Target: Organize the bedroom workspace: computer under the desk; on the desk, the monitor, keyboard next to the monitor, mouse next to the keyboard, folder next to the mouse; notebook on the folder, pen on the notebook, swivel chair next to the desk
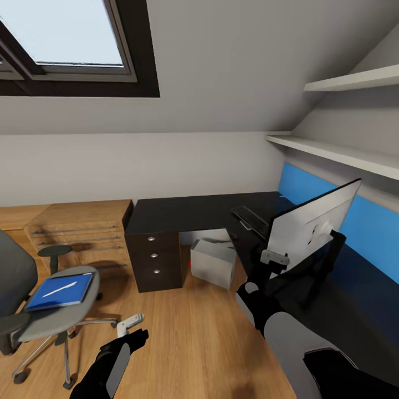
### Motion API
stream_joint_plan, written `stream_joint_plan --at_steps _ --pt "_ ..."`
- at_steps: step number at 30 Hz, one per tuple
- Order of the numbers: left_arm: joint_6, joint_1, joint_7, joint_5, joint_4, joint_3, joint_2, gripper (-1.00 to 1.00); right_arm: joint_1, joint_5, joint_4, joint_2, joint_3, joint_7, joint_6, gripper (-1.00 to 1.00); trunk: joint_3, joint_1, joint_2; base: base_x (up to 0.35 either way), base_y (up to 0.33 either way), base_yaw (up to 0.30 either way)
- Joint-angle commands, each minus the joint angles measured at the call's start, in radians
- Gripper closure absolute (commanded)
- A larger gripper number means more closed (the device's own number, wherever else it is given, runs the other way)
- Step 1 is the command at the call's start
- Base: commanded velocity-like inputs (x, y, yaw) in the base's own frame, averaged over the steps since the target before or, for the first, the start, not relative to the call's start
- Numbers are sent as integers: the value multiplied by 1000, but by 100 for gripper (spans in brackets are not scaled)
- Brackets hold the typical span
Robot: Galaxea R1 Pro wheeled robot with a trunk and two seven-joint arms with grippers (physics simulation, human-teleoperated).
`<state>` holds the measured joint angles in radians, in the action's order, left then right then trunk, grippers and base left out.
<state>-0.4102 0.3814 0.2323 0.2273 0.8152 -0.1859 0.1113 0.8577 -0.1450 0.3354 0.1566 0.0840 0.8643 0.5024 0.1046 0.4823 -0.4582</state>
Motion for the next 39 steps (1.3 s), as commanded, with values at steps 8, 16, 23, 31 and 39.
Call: stream_joint_plan --at_steps 8,16,23,31,39 --pt "-4 1 6 10 -2 -1 1 -100 1 -4 -1 0 3 10 -1 -100 2 1 -2 36 0 0" --pt "-4 1 4 10 -2 -1 1 -100 1 -4 -1 -1 3 10 0 -100 2 1 -2 77 0 0" --pt "-4 1 7 10 -3 0 2 -100 1 -4 -1 0 3 10 0 -100 2 1 -2 5 -75 0" --pt "-4 1 6 10 -4 12 2 -100 1 -4 -1 0 3 10 1 -100 2 1 -2 0 -109 0" --pt "-4 1 8 10 -4 14 2 -100 1 -4 -1 0 3 10 0 -100 2 1 -2 -56 -64 0"
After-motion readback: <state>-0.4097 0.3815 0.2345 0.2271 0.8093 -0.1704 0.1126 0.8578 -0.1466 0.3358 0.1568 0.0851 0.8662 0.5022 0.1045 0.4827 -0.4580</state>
